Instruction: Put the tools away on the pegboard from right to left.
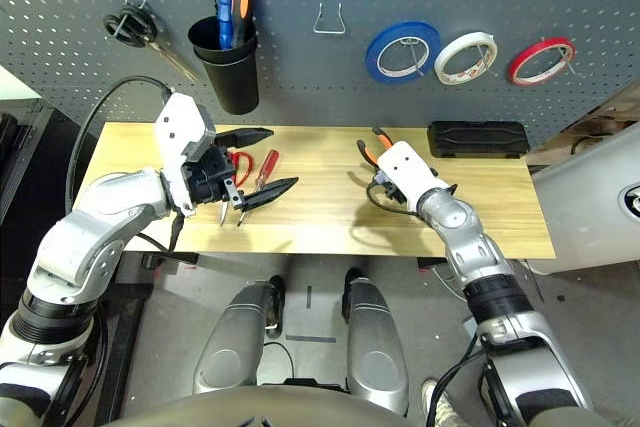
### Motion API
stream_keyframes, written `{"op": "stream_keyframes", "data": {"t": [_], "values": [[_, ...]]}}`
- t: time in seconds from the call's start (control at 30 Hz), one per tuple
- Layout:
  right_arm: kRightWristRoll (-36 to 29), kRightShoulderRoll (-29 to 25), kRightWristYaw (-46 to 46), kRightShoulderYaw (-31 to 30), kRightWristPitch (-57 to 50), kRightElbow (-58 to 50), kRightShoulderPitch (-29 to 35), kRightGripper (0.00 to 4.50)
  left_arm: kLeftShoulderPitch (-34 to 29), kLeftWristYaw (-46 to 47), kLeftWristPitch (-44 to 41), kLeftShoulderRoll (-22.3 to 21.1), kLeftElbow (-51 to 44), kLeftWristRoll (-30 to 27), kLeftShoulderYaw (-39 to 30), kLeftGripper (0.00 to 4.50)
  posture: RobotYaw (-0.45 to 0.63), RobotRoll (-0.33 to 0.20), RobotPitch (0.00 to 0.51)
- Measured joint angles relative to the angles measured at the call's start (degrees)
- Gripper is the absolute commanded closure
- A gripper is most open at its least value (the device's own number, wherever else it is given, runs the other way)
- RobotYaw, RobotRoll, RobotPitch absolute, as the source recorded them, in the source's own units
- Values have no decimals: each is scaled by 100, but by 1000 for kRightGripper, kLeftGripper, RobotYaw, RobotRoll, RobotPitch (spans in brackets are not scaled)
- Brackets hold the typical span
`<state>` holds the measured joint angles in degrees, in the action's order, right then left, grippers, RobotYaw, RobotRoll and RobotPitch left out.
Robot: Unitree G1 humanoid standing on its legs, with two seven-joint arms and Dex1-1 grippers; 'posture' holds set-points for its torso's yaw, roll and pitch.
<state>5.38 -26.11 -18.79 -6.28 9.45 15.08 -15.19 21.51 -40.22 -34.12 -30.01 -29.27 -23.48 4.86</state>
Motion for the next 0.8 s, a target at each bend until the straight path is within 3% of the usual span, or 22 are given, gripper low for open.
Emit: {"op": "stream_keyframes", "data": {"t": [0.37,0.6,0.8], "values": [[-648,355,39,640,1387,-833,-19,2266,246,591,23,172,-108,-108,-530,0,158,0,238],[-616,604,70,677,2187,-1077,-684,2266,248,646,67,167,43,-70,-528,0,146,0,238],[-536,952,272,676,2259,-1219,-1279,2266,250,647,114,157,96,-8,-501,0,140,0,237]]}}
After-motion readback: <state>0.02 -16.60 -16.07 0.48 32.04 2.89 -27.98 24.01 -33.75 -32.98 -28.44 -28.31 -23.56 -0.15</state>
